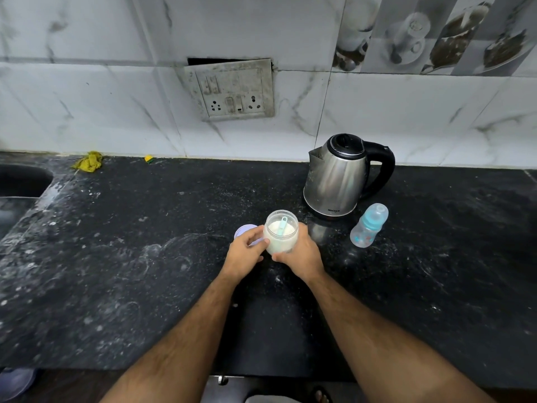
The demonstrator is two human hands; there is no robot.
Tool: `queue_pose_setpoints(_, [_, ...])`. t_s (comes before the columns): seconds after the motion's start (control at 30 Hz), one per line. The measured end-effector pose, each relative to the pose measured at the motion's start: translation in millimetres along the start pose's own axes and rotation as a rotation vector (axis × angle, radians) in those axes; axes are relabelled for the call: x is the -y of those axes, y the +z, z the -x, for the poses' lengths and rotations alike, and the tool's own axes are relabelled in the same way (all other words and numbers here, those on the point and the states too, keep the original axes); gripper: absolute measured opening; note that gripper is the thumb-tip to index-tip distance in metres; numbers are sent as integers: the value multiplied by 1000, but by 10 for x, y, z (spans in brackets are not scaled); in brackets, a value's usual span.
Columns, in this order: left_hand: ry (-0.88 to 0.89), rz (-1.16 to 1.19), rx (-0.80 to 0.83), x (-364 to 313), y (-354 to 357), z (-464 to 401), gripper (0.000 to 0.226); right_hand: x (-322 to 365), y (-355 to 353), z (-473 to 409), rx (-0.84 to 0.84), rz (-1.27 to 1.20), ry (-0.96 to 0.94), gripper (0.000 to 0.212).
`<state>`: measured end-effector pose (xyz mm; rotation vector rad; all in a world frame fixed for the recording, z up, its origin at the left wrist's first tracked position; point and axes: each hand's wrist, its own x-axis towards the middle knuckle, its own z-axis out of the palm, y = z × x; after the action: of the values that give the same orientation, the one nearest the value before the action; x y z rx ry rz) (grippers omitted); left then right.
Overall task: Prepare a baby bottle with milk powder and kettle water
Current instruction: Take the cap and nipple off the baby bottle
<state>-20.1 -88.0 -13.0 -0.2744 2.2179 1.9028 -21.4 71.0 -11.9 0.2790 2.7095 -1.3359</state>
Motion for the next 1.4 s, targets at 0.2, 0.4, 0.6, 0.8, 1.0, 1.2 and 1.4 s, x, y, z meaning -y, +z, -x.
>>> queue_pose_setpoints(0.2, [48,-11,-106,84,63,96,22,-96,-72,18,48,141,25,116])
queue_pose_setpoints(0.4, [113,5,-252,197,384,413,8,-403,-325,184,-100,150,-10,77])
queue_pose_setpoints(0.6, [183,-21,-40,-50,1103,513,15,-753,-768,308,-251,20,-4,21])
queue_pose_setpoints(0.8, [186,-48,46,-391,1681,119,22,-1127,-1318,172,-338,-113,88,12])
queue_pose_setpoints(1.0, [53,-25,61,-607,1892,-212,37,-1238,-1641,-109,-314,-117,130,48])
queue_pose_setpoints(1.2, [4,-45,87,-696,2087,-308,45,-1209,-1857,-410,-59,-104,132,89])
queue_pose_setpoints(1.4, [37,-96,142,-682,2228,-286,41,-1211,-1826,-542,-3,-80,73,63])
